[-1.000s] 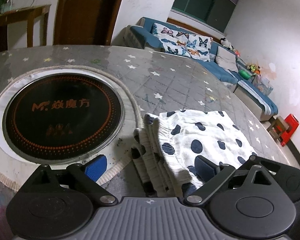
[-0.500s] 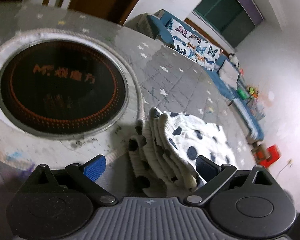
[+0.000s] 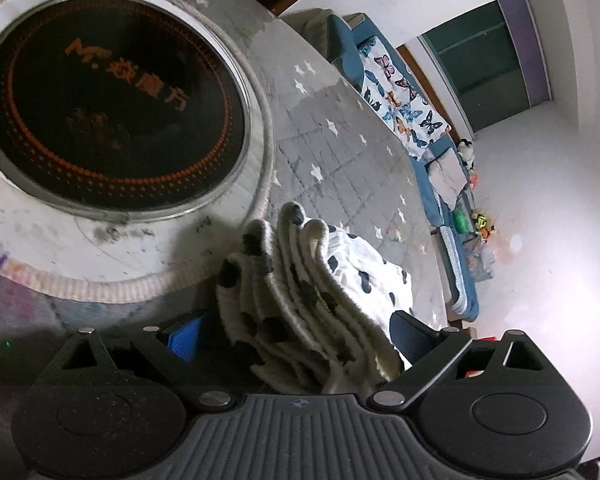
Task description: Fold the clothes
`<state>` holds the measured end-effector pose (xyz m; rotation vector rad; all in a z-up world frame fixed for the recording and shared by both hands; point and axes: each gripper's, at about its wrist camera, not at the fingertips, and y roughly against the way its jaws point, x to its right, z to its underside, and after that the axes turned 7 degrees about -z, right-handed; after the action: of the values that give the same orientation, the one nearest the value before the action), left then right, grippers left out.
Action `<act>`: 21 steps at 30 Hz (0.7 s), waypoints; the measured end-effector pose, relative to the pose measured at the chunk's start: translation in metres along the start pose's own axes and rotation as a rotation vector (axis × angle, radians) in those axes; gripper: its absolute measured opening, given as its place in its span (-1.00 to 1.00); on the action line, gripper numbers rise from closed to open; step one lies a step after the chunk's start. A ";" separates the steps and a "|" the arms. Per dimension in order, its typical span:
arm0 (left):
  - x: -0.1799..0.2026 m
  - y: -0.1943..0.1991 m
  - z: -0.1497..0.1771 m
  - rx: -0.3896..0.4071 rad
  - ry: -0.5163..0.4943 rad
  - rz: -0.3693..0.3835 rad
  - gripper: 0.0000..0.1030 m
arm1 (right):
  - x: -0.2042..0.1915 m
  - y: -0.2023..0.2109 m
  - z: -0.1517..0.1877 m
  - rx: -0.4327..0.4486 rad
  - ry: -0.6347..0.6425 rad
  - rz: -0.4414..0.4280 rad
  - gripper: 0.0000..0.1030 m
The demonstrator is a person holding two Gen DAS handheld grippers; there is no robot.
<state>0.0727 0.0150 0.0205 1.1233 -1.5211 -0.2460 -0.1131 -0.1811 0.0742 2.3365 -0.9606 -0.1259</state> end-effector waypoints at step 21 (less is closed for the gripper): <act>-0.006 -0.006 0.005 0.002 -0.017 -0.024 -0.38 | 0.059 0.026 0.018 0.014 -0.266 0.007 -0.48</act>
<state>0.0706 0.0141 0.0105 1.1440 -1.5237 -0.2710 -0.0907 -0.2436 0.0825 2.3687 -1.0984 -0.4374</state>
